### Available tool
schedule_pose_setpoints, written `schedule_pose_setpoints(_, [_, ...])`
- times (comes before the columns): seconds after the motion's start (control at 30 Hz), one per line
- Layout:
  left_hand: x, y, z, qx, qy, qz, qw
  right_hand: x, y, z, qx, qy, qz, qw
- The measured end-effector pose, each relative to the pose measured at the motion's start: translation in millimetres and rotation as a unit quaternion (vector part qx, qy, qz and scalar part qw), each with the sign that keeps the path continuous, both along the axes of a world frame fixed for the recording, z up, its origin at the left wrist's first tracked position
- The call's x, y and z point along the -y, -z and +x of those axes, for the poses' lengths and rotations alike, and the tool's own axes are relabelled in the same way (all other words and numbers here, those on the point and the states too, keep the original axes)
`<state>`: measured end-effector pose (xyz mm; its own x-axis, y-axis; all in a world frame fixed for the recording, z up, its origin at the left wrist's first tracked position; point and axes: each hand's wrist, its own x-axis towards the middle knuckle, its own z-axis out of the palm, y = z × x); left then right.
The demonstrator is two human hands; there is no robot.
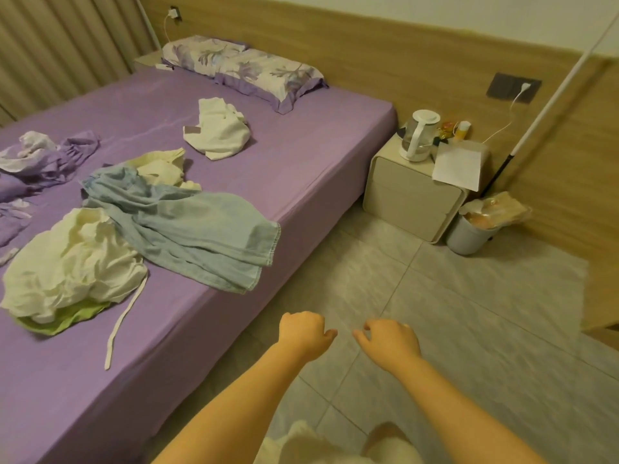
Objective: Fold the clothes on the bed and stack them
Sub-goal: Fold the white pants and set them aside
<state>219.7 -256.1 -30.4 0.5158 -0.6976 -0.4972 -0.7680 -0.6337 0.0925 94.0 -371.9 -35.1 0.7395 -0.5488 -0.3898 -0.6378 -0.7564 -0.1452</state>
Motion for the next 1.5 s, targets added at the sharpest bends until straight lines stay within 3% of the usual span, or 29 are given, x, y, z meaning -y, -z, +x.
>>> schedule_pose_setpoints(0.6, [203, 2, 84, -0.011, -0.13, 0.011, 0.991, 248, 5, 108, -0.004, -0.097, 0.024, 0.995])
schedule_pose_setpoints(0.87, [236, -1, 142, 0.008, -0.16, 0.028, 0.987, 292, 11, 167, -0.002, -0.117, 0.034, 0.993])
schedule_pose_setpoints(1.5, [325, 22, 297, -0.015, -0.101, 0.047, 0.994, 377, 5, 317, 0.01, -0.114, 0.031, 0.993])
